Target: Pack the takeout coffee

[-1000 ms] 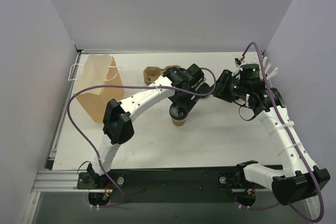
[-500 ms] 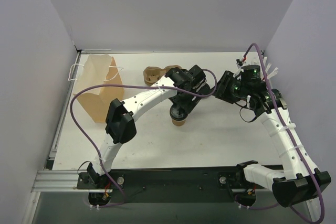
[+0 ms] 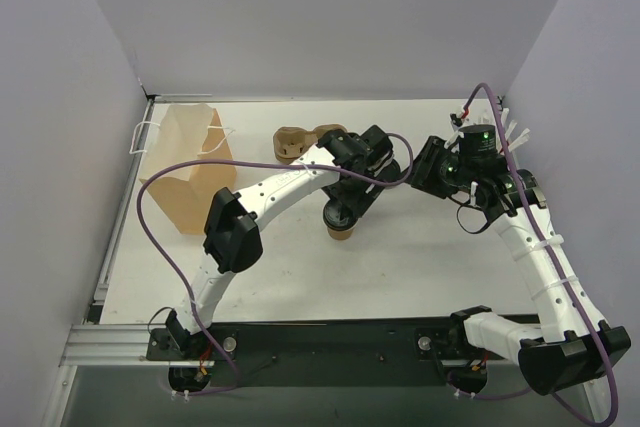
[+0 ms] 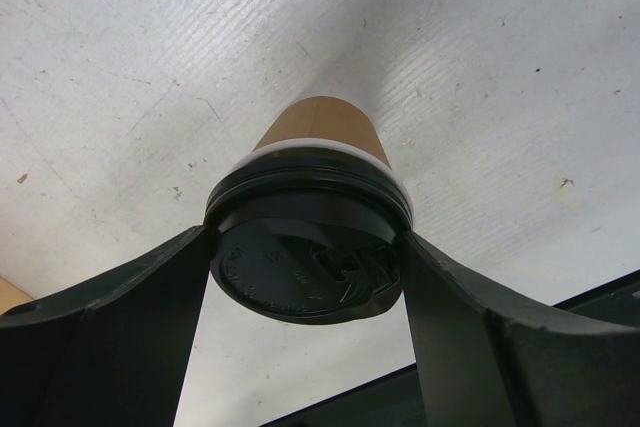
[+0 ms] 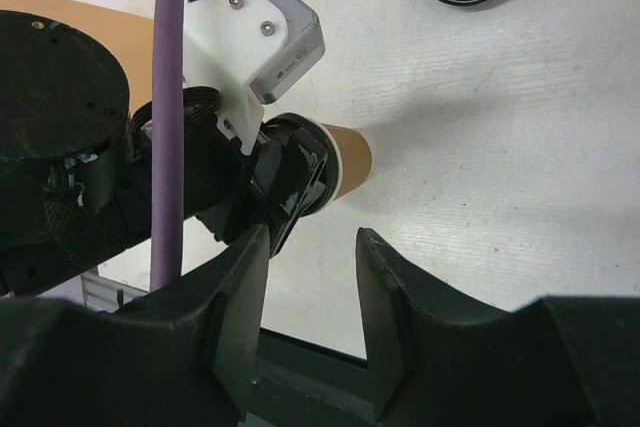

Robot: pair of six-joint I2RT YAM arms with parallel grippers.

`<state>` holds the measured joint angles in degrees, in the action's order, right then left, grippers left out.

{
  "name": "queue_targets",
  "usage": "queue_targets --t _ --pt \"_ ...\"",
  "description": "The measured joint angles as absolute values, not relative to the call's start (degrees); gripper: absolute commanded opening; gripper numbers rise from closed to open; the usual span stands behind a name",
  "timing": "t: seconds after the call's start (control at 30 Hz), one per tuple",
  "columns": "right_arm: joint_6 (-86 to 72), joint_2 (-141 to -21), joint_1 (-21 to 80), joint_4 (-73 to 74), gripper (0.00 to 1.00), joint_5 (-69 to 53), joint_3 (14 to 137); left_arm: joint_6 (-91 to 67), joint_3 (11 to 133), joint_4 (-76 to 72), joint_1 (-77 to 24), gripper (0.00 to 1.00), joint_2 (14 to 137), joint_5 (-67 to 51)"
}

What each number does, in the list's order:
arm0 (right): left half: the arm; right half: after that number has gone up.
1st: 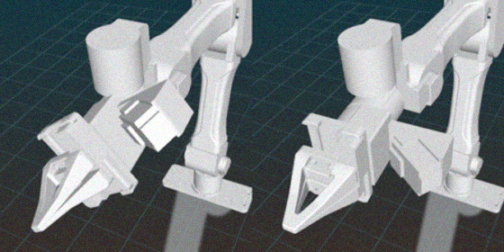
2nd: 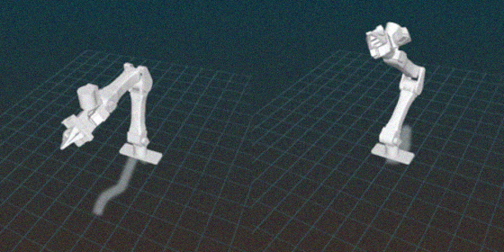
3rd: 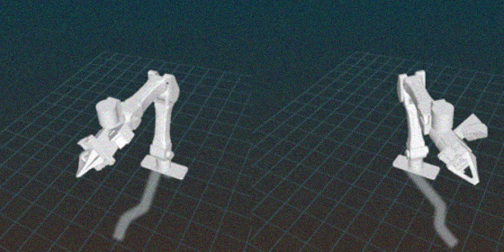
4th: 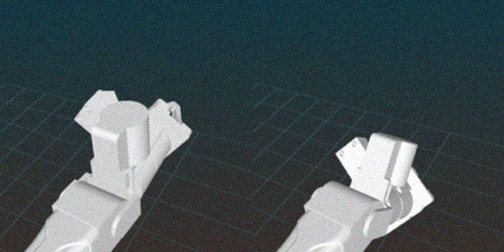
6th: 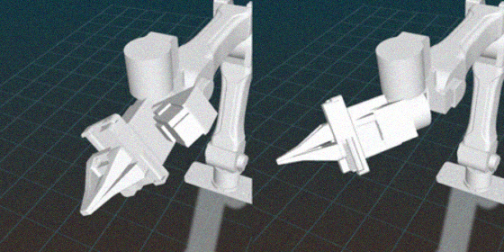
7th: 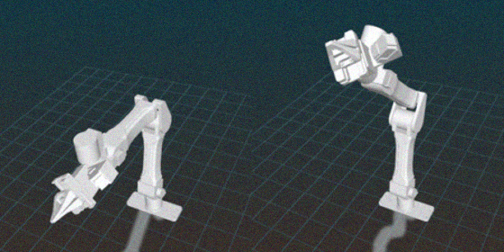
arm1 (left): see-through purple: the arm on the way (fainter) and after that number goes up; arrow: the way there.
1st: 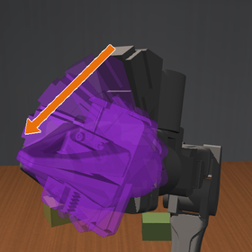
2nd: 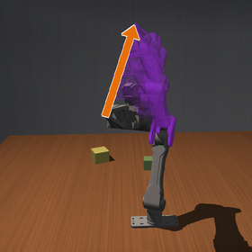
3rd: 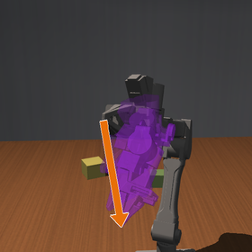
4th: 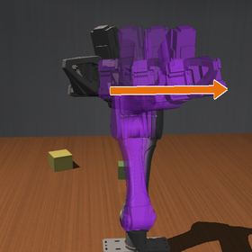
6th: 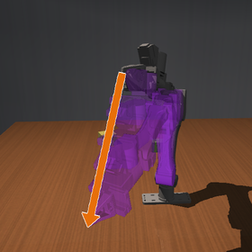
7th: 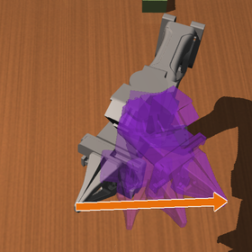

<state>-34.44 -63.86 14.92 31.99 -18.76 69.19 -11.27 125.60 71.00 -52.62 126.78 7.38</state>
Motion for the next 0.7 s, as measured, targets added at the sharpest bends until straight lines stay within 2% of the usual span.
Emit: queue_targets --t 0.7 --pt "-34.37 -63.83 14.66 32.16 0.36 -18.37 69.19 -11.09 126.8 71.55 -52.8 0.86 127.72 7.77"
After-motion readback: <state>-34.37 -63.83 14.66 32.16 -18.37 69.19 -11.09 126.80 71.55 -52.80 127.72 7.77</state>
